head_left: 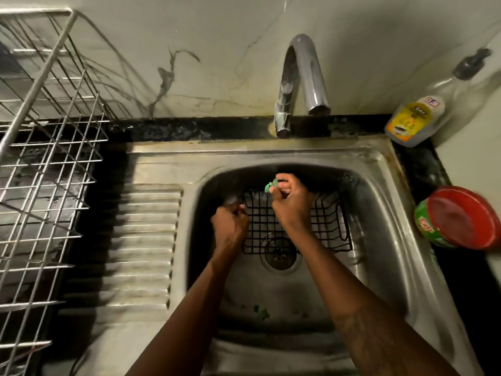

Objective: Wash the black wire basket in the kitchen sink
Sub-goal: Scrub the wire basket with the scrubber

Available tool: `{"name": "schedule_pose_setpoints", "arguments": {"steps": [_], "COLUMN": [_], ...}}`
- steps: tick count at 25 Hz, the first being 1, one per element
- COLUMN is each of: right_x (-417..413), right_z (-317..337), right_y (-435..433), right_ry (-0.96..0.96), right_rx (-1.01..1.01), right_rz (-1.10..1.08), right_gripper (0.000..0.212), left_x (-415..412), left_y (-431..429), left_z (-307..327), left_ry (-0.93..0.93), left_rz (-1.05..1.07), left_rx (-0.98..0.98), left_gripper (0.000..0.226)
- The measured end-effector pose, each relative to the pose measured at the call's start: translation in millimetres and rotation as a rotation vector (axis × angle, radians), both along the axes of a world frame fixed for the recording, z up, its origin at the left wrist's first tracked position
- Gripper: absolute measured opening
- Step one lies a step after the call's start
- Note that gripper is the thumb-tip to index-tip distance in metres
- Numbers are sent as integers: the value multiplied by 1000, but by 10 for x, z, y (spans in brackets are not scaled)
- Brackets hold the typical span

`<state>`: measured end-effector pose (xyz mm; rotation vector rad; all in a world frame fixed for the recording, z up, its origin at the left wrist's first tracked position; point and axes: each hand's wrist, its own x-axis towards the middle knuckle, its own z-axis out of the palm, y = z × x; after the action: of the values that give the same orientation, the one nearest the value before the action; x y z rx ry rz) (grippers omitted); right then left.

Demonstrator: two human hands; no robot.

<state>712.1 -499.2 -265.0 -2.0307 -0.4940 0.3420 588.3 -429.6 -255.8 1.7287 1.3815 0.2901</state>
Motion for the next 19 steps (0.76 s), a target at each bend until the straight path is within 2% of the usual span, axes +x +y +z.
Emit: {"name": "schedule_pose_setpoints", "arguments": {"steps": [2,4,7,8,11,13,16,19], "right_x": [-114,-168,-133,-91,-82,-180,-279,-97], "right_z": [-130,-261,-323,-329,-327,-331,-383,-391], "right_y": [118,178,66,-7,-121,-48,87,-44], "right_ry": [-199,-335,-392,-409,-391,-384,-424,-524], "right_rx": [-134,-193,-241,-278,-335,-295,-252,-302], "right_rz": [160,280,181,123,75,166,346,420], "right_gripper": [40,40,18,17,32,34,23,24], "left_x": [-7,-26,-60,-65,-51,-36,-28,23], "left_y": [27,45,81,84,104,124,175,202], "left_z": [-80,-54,7,43,63,62,91,80], "left_ry": [35,74,48,54,97,139,211,272], "left_rz": [-89,-173,-222,-229,-280,-307,-338,-343], "left_rx": [2,9,-54,-77,-119,-105,-103,-139], "left_gripper": [16,12,17,18,24,25,14,26]}}
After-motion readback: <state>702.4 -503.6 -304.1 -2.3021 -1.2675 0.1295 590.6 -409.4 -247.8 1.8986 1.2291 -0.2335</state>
